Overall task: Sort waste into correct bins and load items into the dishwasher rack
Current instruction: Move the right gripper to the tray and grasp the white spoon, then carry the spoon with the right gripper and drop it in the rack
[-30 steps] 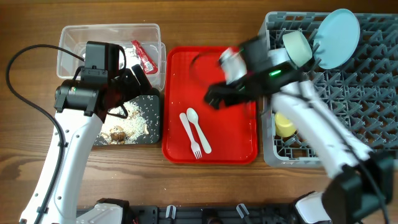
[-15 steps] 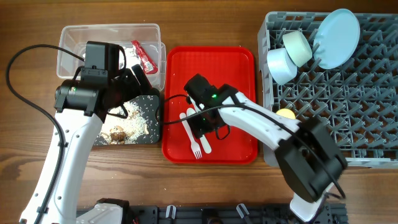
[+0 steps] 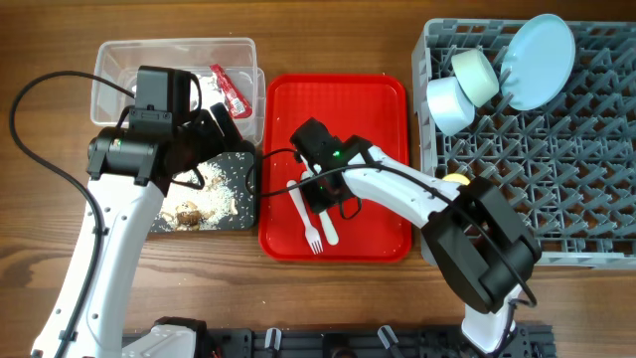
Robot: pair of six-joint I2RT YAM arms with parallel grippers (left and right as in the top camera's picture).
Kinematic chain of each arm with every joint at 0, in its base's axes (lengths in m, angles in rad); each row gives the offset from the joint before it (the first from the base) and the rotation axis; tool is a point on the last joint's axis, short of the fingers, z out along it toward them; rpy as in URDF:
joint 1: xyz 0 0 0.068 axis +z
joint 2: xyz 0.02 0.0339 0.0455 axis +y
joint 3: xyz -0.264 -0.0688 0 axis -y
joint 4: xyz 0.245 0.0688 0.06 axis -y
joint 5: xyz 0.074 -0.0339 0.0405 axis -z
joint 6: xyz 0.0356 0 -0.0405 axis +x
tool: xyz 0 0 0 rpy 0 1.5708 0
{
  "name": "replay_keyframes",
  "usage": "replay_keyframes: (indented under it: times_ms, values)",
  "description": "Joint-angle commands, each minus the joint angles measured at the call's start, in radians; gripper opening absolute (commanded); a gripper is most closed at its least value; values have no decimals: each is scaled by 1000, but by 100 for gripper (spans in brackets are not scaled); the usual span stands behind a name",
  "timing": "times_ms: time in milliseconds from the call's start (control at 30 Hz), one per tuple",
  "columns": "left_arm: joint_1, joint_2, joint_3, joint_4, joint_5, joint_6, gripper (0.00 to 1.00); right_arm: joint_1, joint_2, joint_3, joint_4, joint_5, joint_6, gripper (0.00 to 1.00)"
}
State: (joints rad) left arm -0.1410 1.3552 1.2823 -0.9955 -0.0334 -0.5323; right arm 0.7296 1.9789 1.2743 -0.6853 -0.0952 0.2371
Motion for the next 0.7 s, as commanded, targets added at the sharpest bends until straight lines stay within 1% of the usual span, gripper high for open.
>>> replay_keyframes:
  times_ms: [0, 33, 67, 233, 367, 500, 667]
  values:
    - [8, -18, 14, -1, -17, 1, 100, 0, 69, -11, -7, 9, -5, 16]
    - [8, -18, 14, -1, -17, 1, 100, 0, 69, -15, -12, 9, 0, 8]
    - [8, -18, 14, -1, -17, 1, 100, -1, 70, -18, -17, 9, 2, 4]
    - [8, -18, 14, -1, -17, 1, 100, -32, 62, -14, -61, -3, 55, 4]
    - [8, -18, 14, -1, -17, 1, 100, -82, 14, 11, -117, -33, 55, 4]
    - [8, -18, 14, -1, -17, 1, 100, -146, -95, 66, -183, -33, 53, 4]
    - [8, -18, 14, -1, -17, 1, 100, -260, -308, 119, -251, -27, 51, 4]
